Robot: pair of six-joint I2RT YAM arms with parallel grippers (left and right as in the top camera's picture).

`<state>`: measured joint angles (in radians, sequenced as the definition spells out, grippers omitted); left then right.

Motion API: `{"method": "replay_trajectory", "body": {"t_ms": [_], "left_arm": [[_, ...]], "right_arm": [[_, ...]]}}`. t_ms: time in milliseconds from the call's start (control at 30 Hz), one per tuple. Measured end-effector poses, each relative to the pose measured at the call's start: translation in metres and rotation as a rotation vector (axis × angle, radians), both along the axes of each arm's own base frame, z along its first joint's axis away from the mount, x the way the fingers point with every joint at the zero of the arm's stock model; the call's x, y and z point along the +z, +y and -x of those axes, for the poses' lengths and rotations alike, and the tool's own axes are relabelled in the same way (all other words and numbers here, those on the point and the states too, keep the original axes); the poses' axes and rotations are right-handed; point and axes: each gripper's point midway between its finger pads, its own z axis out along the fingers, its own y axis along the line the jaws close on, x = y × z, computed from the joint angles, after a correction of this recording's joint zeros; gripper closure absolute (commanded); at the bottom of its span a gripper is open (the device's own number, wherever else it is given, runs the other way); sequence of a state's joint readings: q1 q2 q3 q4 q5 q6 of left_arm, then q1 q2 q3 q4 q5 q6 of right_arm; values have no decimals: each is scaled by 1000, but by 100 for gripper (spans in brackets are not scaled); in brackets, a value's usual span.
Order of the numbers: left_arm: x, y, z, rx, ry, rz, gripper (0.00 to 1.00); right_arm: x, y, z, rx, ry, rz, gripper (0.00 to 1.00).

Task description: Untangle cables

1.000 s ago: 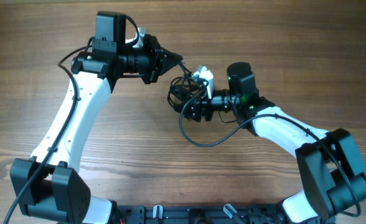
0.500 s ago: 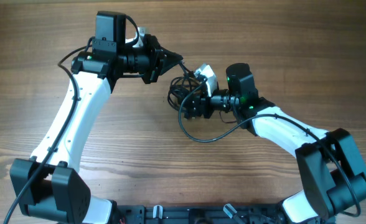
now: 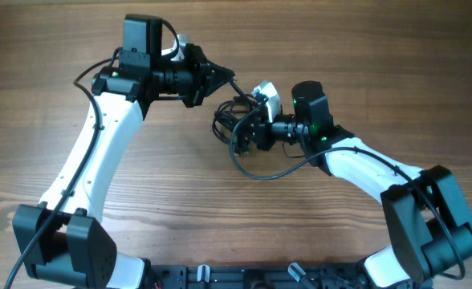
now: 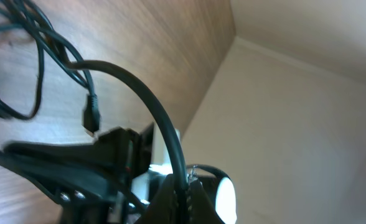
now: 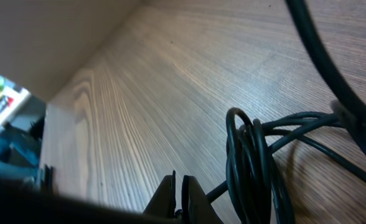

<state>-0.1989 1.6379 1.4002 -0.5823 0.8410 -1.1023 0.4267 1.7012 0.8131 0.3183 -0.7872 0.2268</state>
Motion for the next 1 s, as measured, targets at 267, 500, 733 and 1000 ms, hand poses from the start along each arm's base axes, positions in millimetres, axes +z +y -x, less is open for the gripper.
{"method": "replay_trajectory", "body": {"t_ms": [267, 500, 733, 1000], "left_arm": [[-24, 26, -8, 56, -72, -220, 8], [-42, 52, -14, 58, -148, -417, 0], [-47, 62, -17, -20, -261, -542, 0], [-71, 68, -22, -53, -241, -607, 0]], "right_arm": [[48, 15, 1, 31, 69, -217, 96], [86, 19, 15, 93, 133, -335, 96], [127, 7, 20, 73, 159, -402, 96], [147, -31, -6, -42, 235, -479, 96]]}}
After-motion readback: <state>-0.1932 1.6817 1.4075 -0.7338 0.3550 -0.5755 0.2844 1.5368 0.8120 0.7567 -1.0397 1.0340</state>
